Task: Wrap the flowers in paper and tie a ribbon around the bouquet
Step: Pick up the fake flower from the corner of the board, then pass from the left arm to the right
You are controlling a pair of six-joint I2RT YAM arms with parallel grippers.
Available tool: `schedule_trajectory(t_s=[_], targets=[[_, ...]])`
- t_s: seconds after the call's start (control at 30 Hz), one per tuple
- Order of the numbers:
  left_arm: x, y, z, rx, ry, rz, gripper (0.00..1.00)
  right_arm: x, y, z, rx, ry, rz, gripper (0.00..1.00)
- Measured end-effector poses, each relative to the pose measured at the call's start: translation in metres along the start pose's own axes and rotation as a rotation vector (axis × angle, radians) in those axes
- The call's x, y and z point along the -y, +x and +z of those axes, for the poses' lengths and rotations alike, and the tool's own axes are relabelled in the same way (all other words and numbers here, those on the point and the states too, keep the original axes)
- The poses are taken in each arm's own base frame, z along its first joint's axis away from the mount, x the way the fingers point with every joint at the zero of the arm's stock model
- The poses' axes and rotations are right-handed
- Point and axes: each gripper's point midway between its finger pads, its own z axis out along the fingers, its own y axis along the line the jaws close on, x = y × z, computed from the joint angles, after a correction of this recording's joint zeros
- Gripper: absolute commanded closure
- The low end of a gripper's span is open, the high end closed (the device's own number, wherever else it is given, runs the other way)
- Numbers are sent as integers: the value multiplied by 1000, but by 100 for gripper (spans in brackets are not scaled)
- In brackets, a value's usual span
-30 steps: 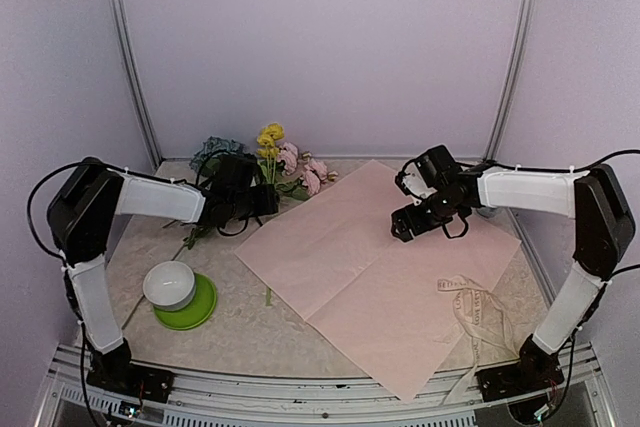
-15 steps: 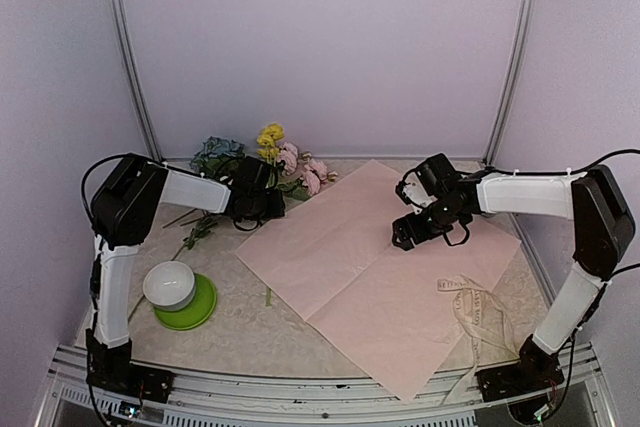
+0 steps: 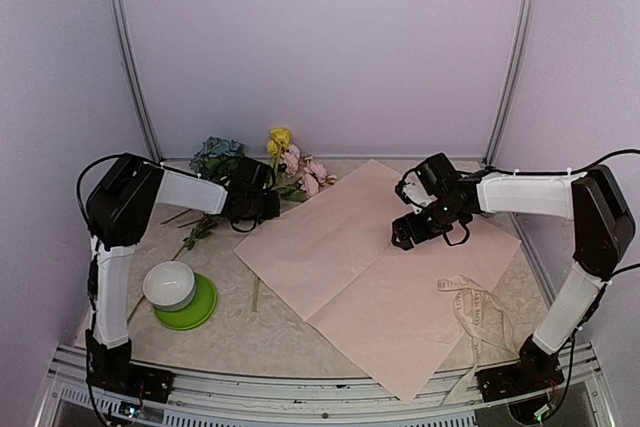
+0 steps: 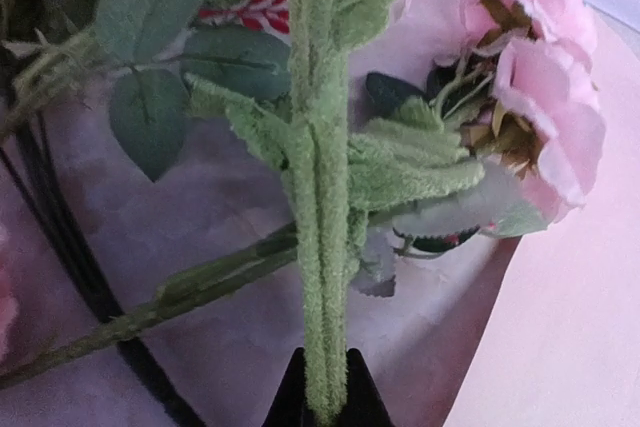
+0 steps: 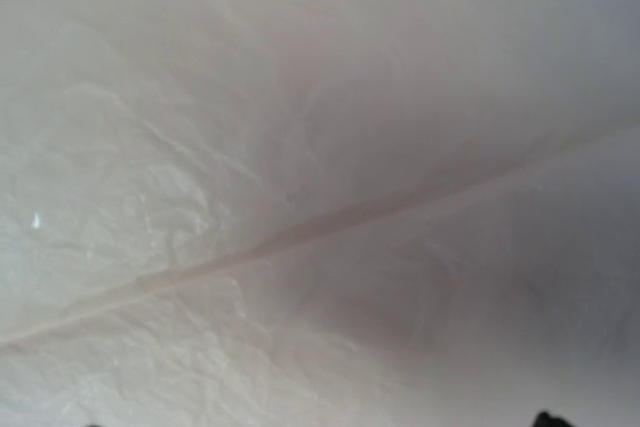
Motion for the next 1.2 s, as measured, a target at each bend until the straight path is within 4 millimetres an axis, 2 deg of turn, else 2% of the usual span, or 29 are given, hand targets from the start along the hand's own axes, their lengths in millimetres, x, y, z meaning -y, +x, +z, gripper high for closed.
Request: schedule_trajectory(t_s=[0.13,0.27,0.37,0.47,0.6,0.7,0.77,0.83,0.97,1.03,1.1,1.2], targets=[[-2,-32,-34,100,-35,50,100,-2,-3,-2,8,-9,1,9],[1,-92,-98,316,-78,93,100,-6,-11,-13,42,-30,-4,9],[8,-129,-151,492,-122,133,100,-13,-23,-30,99,-60,-12,9],[27,-140,-189,610,-162,201,100,-22,-42,-53,191,-107,-29,9],[39,-141,-219,698,-238,285,100,-37,-67,-88,322,-183,-59,10],[30,-146,-237,737,-296,298,100,-54,-82,-117,418,-261,-98,10],[24,-155,-256,773,-308,281,100,-69,-90,-138,484,-328,-133,11],[21,-166,-282,822,-306,251,100,-82,-95,-153,530,-383,-165,11],[16,-189,-332,924,-292,197,100,-97,-100,-169,577,-447,-200,12],[20,-195,-348,953,-234,167,100,-103,-101,-173,591,-483,-207,12],[32,-196,-356,969,-110,133,100,-112,-103,-180,607,-536,-210,13],[70,-186,-369,980,177,83,100,-135,-108,-193,645,-663,-227,15]])
